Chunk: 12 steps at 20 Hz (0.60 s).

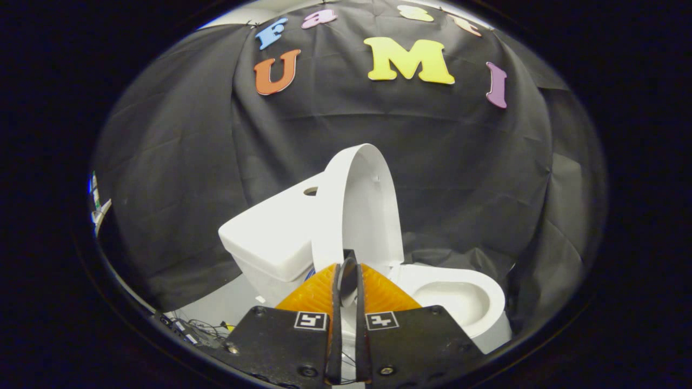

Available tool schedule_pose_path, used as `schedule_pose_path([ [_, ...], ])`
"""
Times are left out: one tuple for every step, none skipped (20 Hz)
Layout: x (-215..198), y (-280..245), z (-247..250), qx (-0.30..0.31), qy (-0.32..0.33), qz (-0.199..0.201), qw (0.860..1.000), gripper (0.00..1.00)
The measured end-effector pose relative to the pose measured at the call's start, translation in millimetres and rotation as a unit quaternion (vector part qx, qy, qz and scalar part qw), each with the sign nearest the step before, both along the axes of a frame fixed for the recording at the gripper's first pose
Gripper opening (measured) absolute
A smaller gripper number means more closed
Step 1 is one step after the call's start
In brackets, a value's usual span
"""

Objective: Open the toilet lid.

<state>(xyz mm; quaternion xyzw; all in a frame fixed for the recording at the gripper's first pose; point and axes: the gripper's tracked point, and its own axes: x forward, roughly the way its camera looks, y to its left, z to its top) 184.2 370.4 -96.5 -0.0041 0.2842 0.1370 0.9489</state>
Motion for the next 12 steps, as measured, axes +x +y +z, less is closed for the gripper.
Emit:
schedule_pose_path([
  [-1.0,-0.3,0.9,0.01,0.005,0.004,1.0,0.2],
  [-5.7,1.7,1.5,0.029,0.013,0.014,0.999,0.25],
  [-8.3,-2.5,6.8,0.04,0.013,0.015,0.999,0.34],
  [-8.4,-10.3,13.1,0.04,0.002,0.008,0.999,0.35],
  [-9.6,-18.1,23.1,0.041,-0.01,0.004,0.999,0.51],
  [-13.1,-22.8,30.0,0.045,-0.02,0.005,0.999,0.58],
  [-17.2,-27.0,38.1,0.05,-0.026,0.007,0.998,0.7],
  [-21.9,-32.0,44.2,0.055,-0.033,0.008,0.998,0.77],
  [-25.2,-38.7,51.6,0.06,-0.042,0.007,0.997,0.84],
  [-29.0,-47.2,58.5,0.063,-0.051,0.005,0.997,0.85],
  [-33.6,-55.9,64.9,0.066,-0.059,0.004,0.996,0.86],
  [-37.1,-63.5,71.7,0.068,-0.068,0.0,0.995,0.87],
])
